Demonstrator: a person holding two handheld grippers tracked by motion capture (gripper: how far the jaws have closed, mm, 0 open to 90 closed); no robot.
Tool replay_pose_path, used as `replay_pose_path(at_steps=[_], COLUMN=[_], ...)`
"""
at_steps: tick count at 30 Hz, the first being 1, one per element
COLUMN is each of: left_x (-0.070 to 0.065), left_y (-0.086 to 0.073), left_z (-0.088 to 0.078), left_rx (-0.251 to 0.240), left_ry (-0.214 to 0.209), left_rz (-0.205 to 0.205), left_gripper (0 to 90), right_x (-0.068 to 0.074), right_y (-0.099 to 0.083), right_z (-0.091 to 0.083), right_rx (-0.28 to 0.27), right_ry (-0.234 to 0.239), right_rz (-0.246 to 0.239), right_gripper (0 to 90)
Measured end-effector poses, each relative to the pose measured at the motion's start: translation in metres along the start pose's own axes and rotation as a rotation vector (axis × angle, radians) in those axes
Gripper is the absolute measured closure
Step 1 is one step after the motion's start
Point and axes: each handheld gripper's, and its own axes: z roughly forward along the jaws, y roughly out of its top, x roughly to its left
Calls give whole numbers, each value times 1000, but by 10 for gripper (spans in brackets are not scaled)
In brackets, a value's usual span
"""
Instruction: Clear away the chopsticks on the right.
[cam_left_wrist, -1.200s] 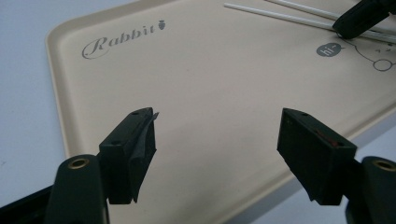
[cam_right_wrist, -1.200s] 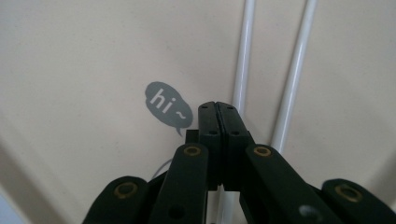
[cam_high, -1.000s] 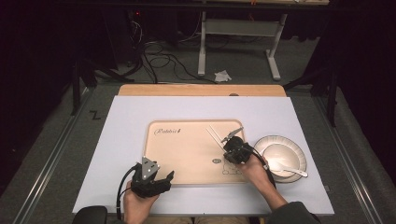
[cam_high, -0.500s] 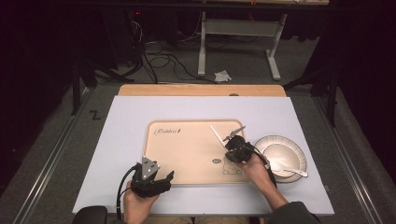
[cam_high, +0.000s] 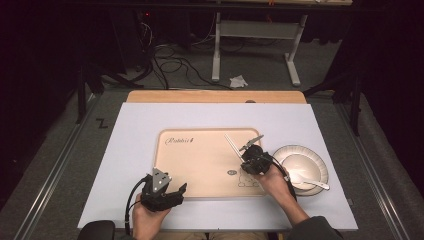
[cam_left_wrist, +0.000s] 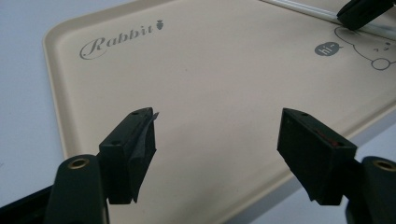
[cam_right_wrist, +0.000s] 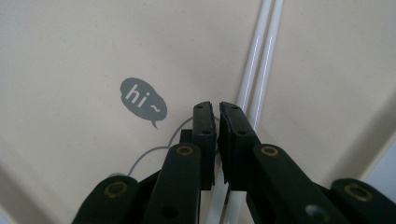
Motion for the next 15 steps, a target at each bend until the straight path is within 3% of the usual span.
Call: replay_pose_path(at_steps=[15], left_x=[0], left_y=[0], left_z=[1], left_rx=[-4], left_ry=[-7], left_rz=[-2], left_gripper=[280], right_x=[3], right_y=[-1], right_z=[-5], right_rx=[-25], right_ry=[15], right_rz=[-10], right_gripper=[840])
